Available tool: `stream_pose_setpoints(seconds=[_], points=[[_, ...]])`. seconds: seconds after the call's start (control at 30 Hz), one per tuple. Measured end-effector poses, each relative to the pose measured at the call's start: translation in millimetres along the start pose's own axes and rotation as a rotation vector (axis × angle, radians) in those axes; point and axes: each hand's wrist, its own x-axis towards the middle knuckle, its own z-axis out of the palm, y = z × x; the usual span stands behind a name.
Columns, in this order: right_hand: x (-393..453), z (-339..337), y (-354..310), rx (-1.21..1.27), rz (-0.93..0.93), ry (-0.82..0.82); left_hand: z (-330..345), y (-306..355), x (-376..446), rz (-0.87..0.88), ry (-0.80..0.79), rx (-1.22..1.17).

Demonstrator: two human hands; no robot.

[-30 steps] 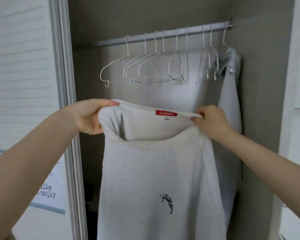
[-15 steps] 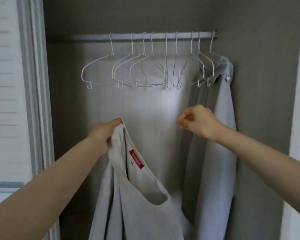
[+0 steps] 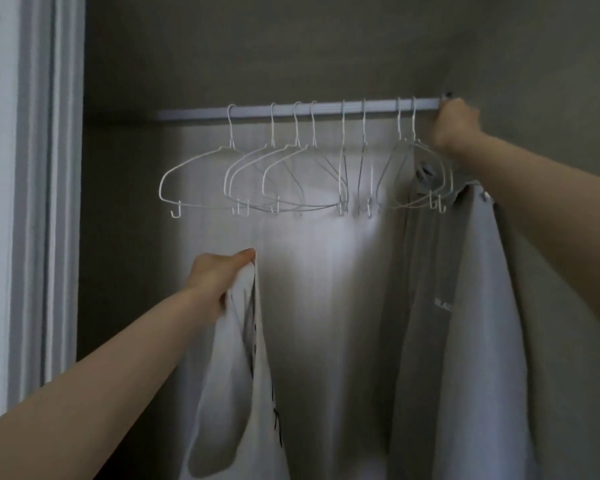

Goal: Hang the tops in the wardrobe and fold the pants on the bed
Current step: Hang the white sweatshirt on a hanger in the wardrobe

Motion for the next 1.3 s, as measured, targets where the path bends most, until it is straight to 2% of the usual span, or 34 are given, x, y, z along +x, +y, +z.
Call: stream_pose_setpoints(seconds=[0.13, 0.27, 0.37, 0.57, 0.73, 0.8, 1.03, 1.3], points=[[29.6, 13.8, 12.1, 0.073, 0.11, -0.147, 2.0, 6.2, 18.8, 0.052, 0.018, 0.05], [45.4, 27.8, 27.9, 0.218, 0.202, -0.236, 0.5, 4.6, 33.4, 0.054, 0.006, 0.091], [43.9, 37.7, 35.1, 0.239, 0.264, -0.287, 3.3, 3.7, 34.2, 0.052, 0.015, 0.109], [47.0, 43.7, 38.6, 0.219, 0.164, -0.214, 8.1, 5.5, 31.1, 0.059, -0.009, 0.118], [38.9, 27.5, 31.2, 0.432, 0.22, -0.102, 7.3, 9.2, 22.1, 0.064, -0.039, 0.127], [35.1, 19.3, 30.6, 0.443, 0.204, -0.083, 5.8, 10.2, 16.8, 0.065, -0.044, 0.138], [-11.7, -10.9, 29.6, 0.446, 0.187, -0.073, -1.6, 5.6, -6.1, 0.063, -0.089, 0.156], [-106.4, -46.1, 29.3, 0.545, 0.3, -0.196, -2.4, -6.1, -46.7, -0.017, -0.103, 0.151]])
